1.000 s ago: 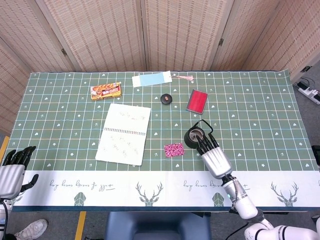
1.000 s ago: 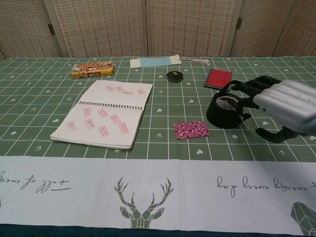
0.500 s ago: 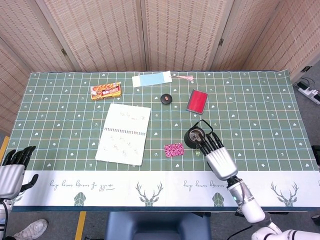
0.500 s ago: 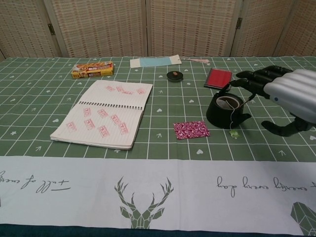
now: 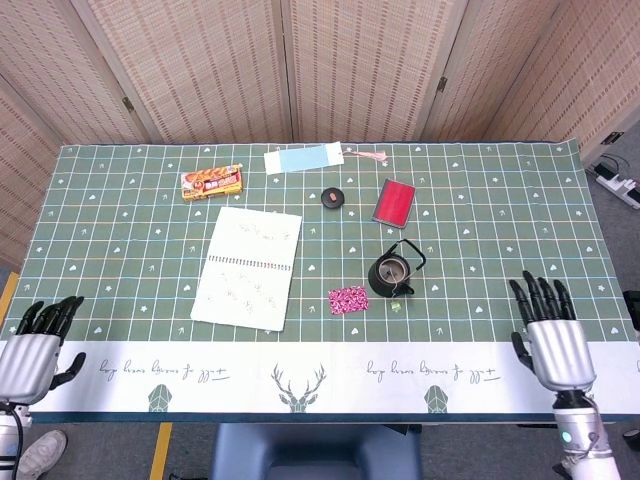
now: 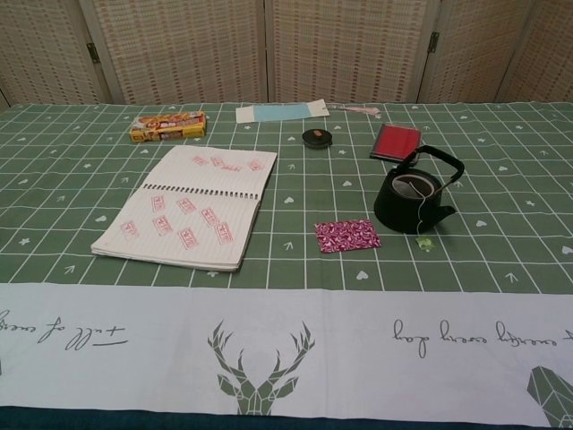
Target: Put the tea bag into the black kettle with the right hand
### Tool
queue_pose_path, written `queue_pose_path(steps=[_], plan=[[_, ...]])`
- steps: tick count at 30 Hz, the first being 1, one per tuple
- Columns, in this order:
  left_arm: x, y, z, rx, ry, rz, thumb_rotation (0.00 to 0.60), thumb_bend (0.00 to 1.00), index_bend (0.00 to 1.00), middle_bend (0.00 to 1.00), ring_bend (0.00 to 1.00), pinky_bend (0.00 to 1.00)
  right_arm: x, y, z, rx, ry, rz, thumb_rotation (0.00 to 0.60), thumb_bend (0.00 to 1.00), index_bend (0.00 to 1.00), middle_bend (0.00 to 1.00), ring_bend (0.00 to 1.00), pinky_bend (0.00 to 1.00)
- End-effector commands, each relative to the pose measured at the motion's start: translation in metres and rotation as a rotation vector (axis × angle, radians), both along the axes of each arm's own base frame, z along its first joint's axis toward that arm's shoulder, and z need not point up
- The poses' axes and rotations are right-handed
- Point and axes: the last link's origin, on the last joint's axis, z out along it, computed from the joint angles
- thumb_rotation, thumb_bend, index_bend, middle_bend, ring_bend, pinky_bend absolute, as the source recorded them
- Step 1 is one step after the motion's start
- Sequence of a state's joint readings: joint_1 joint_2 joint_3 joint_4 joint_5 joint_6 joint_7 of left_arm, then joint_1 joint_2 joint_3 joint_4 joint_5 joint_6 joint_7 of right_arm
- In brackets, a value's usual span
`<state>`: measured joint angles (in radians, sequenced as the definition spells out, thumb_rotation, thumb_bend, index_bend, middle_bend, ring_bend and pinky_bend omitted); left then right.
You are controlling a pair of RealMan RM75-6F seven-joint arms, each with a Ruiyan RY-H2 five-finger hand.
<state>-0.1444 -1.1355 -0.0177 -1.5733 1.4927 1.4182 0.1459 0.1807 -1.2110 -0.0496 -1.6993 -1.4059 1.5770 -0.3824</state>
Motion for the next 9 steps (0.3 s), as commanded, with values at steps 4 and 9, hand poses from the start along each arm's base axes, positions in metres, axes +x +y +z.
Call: queue_pose_path(steps=[4, 9], plan=[[0.0028, -0.0028, -0.0016, -0.008, -0.01, -0.022, 0.6, 0.33, 0.0, 0.07, 0.11, 0.08, -0.0315, 0.0221, 0.0325, -0.036, -0.098, -0.041, 0.6, 0.44, 0.0, 0.0, 0.0, 0.0], [0.0018, -0.0031, -0.0003, 0.002, -0.006, -0.021, 0.6, 0.33, 0.0, 0.07, 0.11, 0.08, -0.0321, 0.0213, 0.0342, -0.03, -0.116, -0.041, 0.6, 0.44, 0.0, 0.0, 0.0, 0.0]])
